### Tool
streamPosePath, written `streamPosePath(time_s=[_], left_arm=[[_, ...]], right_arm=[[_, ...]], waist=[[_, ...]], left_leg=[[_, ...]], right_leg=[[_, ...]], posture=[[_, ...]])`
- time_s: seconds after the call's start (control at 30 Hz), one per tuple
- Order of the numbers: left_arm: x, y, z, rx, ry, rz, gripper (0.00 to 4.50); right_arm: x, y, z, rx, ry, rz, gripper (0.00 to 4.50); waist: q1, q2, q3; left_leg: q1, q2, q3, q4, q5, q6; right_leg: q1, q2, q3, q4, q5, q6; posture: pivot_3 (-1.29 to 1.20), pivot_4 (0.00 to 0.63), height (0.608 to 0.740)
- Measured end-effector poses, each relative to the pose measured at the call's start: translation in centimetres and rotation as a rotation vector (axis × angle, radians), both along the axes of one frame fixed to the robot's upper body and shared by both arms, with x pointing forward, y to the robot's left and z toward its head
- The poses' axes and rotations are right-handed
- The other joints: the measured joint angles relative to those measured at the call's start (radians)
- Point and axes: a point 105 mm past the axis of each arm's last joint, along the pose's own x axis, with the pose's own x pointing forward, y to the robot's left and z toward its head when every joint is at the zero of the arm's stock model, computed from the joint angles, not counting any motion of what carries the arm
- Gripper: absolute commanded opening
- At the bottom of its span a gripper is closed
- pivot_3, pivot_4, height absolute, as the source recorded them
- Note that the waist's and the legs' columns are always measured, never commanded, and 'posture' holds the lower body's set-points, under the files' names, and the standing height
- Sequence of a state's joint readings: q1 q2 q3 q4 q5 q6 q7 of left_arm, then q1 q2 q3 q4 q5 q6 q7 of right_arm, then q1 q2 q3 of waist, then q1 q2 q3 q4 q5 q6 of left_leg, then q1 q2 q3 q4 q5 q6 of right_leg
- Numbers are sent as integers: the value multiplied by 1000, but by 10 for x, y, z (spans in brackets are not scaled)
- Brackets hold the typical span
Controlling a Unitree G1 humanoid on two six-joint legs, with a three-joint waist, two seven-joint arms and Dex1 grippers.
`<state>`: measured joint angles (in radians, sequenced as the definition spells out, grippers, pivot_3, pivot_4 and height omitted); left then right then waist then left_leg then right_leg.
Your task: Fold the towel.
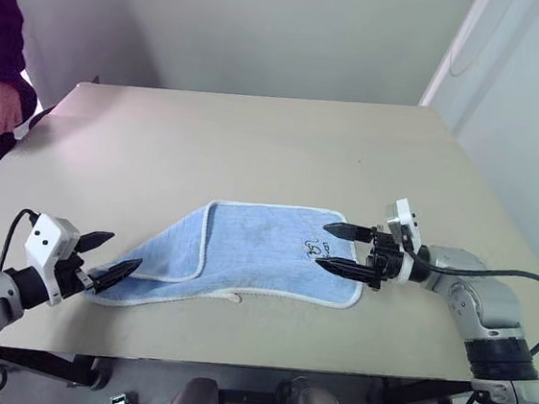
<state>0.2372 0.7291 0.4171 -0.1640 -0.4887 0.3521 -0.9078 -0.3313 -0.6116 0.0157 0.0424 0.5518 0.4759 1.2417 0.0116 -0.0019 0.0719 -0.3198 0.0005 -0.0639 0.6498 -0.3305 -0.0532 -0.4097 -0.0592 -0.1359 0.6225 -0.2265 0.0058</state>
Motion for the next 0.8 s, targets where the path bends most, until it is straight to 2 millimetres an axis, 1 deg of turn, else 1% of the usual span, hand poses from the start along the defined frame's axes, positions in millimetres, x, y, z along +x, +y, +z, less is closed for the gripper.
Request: streamPosePath(time_s=[0.23, 0.37, 0.47, 0.57, 0.67, 0.8], left_arm=[[0, 2, 1, 8, 6, -3, 4477], [-2, 3, -1, 8, 15, -2, 4477], [-3, 3, -2, 8, 19, -2, 4477], [-4, 4, -3, 11, 25, -1, 4477], [-5, 5, -3, 14, 26, 6, 4477], [-4, 2, 0, 22, 11, 4, 4477]], right_arm=[[6, 1, 4, 3, -32, -12, 4500], [13, 9, 3, 36, -28, -51, 4500], [28, 13, -2, 36, 12, -127, 4500], [42, 12, -13, -59, 16, -193, 4500], [59, 15, -25, -93, 21, -279, 4500], [88, 6, -39, -184, 14, -441, 4500]], waist=[[0, 0, 0], [0, 0, 0], [-1, 0, 0], [0, 0, 0], [0, 0, 0], [-1, 0, 0]], left_leg=[[0, 0, 0, 0, 0, 0], [0, 0, 0, 0, 0, 0], [0, 0, 1, 1, 0, 0], [0, 0, 1, 1, 0, 0], [0, 0, 2, 1, 0, 0], [0, 0, 4, 2, 0, 0]], right_leg=[[0, 0, 0, 1, 0, 0], [-1, 0, 0, 1, 0, 0], [-1, 0, 1, 3, 0, 0], [-2, 0, 1, 4, 0, 0], [-3, 0, 3, 5, 0, 0], [-5, 0, 6, 7, 0, -1]], posture=[[0, 0, 740], [0, 0, 740], [0, 0, 740], [0, 0, 740], [0, 0, 740], [0, 0, 740]])
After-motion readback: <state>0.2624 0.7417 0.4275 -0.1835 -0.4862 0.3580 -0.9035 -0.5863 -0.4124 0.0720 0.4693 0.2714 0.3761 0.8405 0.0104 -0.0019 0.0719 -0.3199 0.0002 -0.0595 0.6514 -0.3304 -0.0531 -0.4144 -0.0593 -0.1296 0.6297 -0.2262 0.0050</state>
